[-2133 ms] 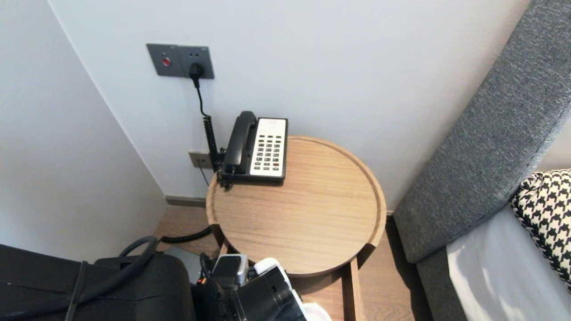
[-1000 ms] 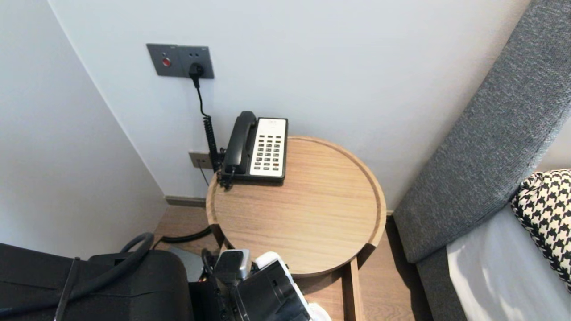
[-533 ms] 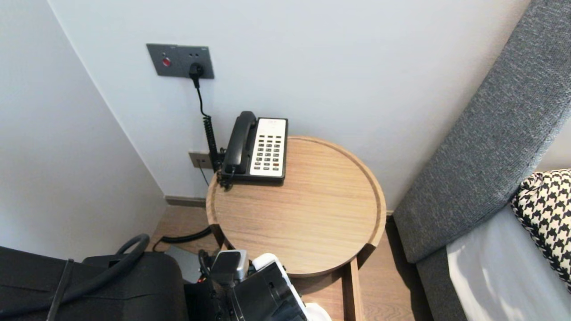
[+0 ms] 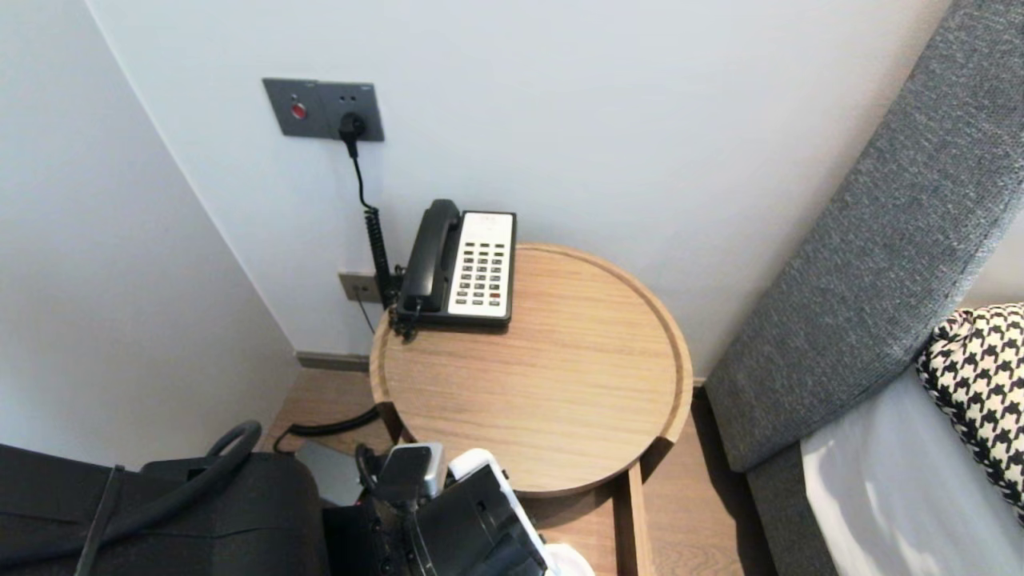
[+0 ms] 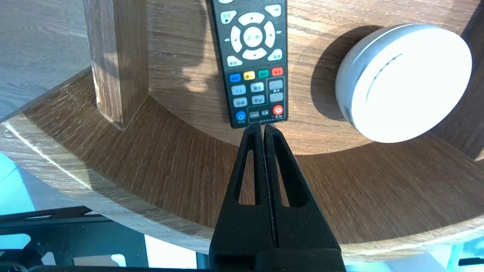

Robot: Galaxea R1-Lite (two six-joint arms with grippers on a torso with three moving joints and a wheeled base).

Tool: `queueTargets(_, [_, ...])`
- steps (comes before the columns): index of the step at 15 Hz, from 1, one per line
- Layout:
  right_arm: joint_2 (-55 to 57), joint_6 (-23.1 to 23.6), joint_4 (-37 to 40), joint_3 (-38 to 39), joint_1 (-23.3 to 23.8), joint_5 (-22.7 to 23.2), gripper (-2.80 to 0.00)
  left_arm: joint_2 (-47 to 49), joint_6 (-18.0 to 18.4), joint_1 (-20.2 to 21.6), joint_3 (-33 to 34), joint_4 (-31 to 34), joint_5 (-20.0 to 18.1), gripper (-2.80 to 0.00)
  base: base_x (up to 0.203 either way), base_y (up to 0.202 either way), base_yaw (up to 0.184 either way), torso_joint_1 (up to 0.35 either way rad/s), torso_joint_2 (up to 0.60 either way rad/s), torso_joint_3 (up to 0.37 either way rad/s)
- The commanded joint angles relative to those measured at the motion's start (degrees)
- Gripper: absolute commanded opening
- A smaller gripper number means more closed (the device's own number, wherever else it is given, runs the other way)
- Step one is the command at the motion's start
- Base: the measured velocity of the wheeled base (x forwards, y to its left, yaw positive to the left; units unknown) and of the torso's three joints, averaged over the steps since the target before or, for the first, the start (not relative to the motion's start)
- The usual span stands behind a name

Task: Open the nightstand drawer, then take the remote control out of the drawer one by one and place them on the table

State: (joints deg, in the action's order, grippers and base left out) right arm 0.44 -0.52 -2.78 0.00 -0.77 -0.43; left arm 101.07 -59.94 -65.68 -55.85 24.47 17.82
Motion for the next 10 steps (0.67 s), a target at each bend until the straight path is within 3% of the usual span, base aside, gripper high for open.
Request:
queueTargets(1, [0.1, 0.0, 0.0, 1.4, 0.0, 0.0, -2.80, -0.8, -0.1, 0.0, -0.3, 1.0, 0.1, -2.80, 0.000, 0.000, 0.000, 0.000, 0.00, 0.000])
queueTargets(5, [0.1, 0.0, 0.0, 1.4, 0.0, 0.0, -2.80, 2.7, -0.7, 0.8, -0.9, 1.0, 0.1, -2.80, 0.000, 0.000, 0.000, 0.000, 0.00, 0.000])
queueTargets(10, [0.1, 0.0, 0.0, 1.4, 0.0, 0.0, -2.80, 5.0, -0.7, 5.7, -1.5, 0.7, -0.3, -2.80, 0.000, 0.000, 0.000, 0.000, 0.00, 0.000])
